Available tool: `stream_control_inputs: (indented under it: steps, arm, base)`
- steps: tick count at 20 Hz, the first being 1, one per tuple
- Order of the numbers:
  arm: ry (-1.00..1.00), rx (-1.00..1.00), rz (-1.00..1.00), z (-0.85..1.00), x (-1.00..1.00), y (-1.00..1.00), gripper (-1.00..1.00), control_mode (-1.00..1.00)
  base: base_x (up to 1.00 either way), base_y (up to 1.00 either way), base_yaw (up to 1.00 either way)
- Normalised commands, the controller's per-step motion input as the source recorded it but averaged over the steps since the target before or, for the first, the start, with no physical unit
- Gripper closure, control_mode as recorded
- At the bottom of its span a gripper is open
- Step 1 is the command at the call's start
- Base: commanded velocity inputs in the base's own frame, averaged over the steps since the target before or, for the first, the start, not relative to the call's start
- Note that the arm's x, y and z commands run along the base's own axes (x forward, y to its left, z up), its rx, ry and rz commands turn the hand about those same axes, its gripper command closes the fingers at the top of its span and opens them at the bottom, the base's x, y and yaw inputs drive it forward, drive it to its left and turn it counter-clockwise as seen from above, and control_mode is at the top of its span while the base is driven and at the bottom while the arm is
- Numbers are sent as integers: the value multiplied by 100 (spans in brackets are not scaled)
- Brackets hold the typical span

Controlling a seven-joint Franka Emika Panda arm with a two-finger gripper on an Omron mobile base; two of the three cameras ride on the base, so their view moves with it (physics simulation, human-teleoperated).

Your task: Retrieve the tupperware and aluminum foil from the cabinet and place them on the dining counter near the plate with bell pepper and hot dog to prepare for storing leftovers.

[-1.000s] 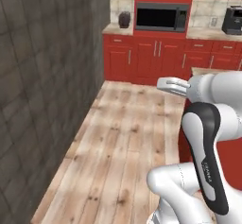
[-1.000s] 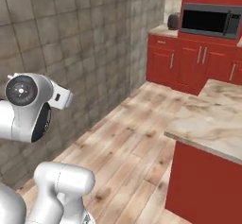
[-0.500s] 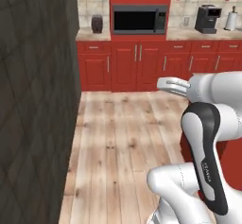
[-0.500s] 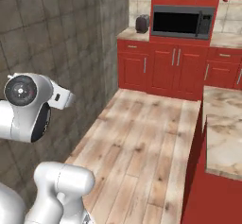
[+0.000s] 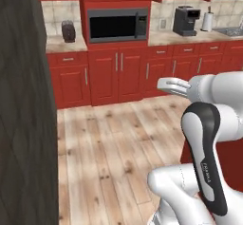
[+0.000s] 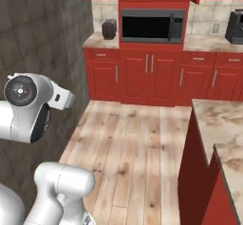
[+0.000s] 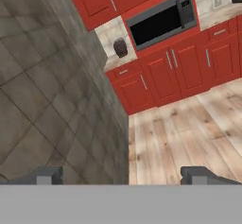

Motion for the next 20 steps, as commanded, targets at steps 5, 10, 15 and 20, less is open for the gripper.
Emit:
stream_control_inputs:
  steps: [5, 10, 15, 20]
  arm:
    - [0, 0, 0, 0, 0, 0, -100, 100]
    - [0, 0, 0, 0, 0, 0, -100, 100]
    - [0, 0, 0, 0, 0, 0, -100, 100]
    - [0, 0, 0, 0, 0, 0, -100, 100]
  base:
    - [100, 28, -38]
    - [100, 31, -38]
    - [100, 36, -38]
    - [100, 36, -37]
